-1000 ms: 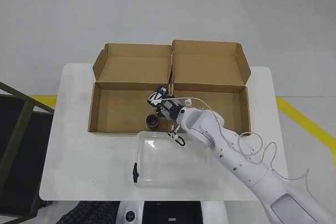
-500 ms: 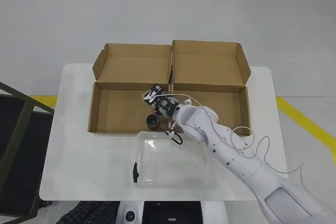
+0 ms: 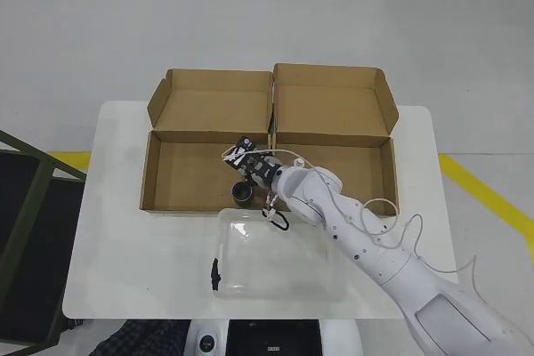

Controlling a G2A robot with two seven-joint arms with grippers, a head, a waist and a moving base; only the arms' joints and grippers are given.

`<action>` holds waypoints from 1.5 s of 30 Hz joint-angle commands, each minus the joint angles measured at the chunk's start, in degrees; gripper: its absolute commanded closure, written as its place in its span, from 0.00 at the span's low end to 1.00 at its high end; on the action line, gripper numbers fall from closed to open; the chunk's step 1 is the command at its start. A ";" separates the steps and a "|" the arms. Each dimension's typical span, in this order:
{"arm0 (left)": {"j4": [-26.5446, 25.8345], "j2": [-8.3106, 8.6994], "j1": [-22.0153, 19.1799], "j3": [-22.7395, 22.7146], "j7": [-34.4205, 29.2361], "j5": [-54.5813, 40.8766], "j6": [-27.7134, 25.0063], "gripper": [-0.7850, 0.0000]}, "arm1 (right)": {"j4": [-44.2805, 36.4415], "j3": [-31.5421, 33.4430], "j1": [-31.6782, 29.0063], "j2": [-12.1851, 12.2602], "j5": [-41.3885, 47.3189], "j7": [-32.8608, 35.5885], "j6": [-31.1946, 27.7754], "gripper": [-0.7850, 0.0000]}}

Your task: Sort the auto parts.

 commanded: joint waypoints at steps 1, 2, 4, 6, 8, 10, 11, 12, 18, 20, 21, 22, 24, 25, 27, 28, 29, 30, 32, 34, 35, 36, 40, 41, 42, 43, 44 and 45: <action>0.00 0.00 0.00 0.00 0.00 0.00 0.00 0.00 | -0.06 0.16 -0.06 -0.14 0.00 -0.02 -0.18 0.59; 0.00 0.00 0.00 0.00 0.00 0.00 0.00 0.00 | -0.23 0.33 -0.09 -0.21 0.12 -0.07 -0.25 0.60; 0.00 0.00 0.00 0.00 0.00 0.00 0.00 0.00 | -0.92 0.77 -0.22 -0.28 0.11 -0.18 -0.45 0.59; 0.00 0.00 0.00 0.00 0.00 0.00 0.00 0.00 | -2.02 1.32 -0.54 -0.24 -0.01 -0.29 -0.88 0.58; 0.00 0.00 0.00 0.00 0.00 0.00 0.00 0.00 | -3.35 2.04 -1.03 -0.12 -0.21 -0.40 -1.25 0.58; 0.00 0.00 0.00 0.00 0.00 0.00 0.00 0.00 | -5.10 2.84 -1.69 0.05 -0.34 -0.54 -1.68 0.58; 0.00 0.00 0.00 0.00 0.00 0.00 0.00 0.00 | -6.31 3.25 -2.10 0.16 -0.45 -0.61 -1.96 0.58; 0.00 0.00 0.00 0.00 0.00 0.00 0.00 0.00 | -7.61 3.70 -2.59 0.30 -0.63 -0.71 -2.27 0.58; 0.00 0.00 0.00 0.00 0.00 0.00 0.00 0.00 | -16.97 7.32 -7.39 1.62 -1.74 -1.63 -4.84 0.56; 0.00 0.00 0.00 0.00 0.00 0.00 0.00 0.00 | -20.32 8.97 -9.70 2.26 -2.32 -2.30 -6.10 0.55; 0.00 0.00 0.00 0.00 0.00 0.00 0.00 0.00 | -22.03 9.95 -10.99 2.60 -2.44 -2.69 -6.70 0.55; 0.00 0.00 0.00 0.00 0.00 0.00 0.00 0.00 | -23.72 10.97 -12.32 2.96 -2.70 -3.01 -7.39 0.54; 0.00 0.00 0.00 0.00 0.00 0.00 0.00 0.00 | -26.84 13.13 -15.12 3.71 -3.29 -3.64 -8.85 0.53; 0.00 0.00 0.00 0.00 0.00 0.00 0.00 0.00 | -28.23 14.32 -16.57 4.08 -3.54 -3.93 -9.47 0.52; 0.00 0.00 0.00 0.00 0.00 0.00 0.00 0.00 | -31.04 16.80 -19.57 4.84 -4.30 -4.71 -10.72 0.42; 0.00 0.00 0.00 0.00 0.00 0.00 0.00 0.00 | -32.39 18.08 -21.14 5.22 -4.71 -5.10 -11.43 0.35; 0.00 0.00 0.00 0.00 0.00 0.00 0.00 0.00 | -33.72 19.43 -22.69 5.59 -5.08 -5.49 -12.00 0.29; 0.00 0.00 0.00 0.00 0.00 0.00 0.00 0.00 | -35.04 20.77 -24.24 5.95 -5.52 -5.91 -12.44 0.22; 0.00 0.00 0.00 0.00 0.00 0.00 0.00 0.00 | -37.64 23.42 -27.14 6.61 -6.43 -6.98 -13.53 0.13; 0.00 0.00 0.00 0.00 0.00 0.00 0.00 0.00 | -39.88 26.07 -30.12 7.23 -6.97 -8.33 -14.76 0.07; 0.00 0.00 0.00 0.00 0.00 0.00 0.00 0.00 | -40.81 27.48 -31.53 7.54 -7.18 -8.90 -15.45 0.05; 0.00 0.00 0.00 0.00 0.00 0.00 0.00 0.00 | -41.67 28.94 -32.89 7.84 -7.38 -9.41 -16.13 0.05; 0.00 0.00 0.00 0.00 0.00 0.00 0.00 0.00 | -44.52 35.02 -38.08 8.87 -7.31 -12.70 -18.21 0.05; 0.00 0.00 0.00 0.00 0.00 0.00 0.00 0.00 | -45.05 36.56 -39.35 9.10 -7.28 -13.75 -18.59 0.05; 0.00 0.00 0.00 0.00 0.00 0.00 0.00 0.00 | -45.56 38.04 -40.64 9.32 -7.38 -14.79 -19.00 0.03; 0.00 0.00 0.00 0.00 0.00 0.00 0.00 0.00 | -45.98 39.52 -41.95 9.53 -7.48 -15.86 -19.37 0.02; 0.00 0.00 0.00 0.00 0.00 0.00 0.00 0.00 | -46.29 41.04 -43.27 9.72 -7.56 -17.00 -19.57 0.00; 0.00 0.00 0.00 0.00 0.00 0.00 0.00 0.00 | -46.58 42.49 -44.59 9.91 -7.69 -18.12 -19.87 0.00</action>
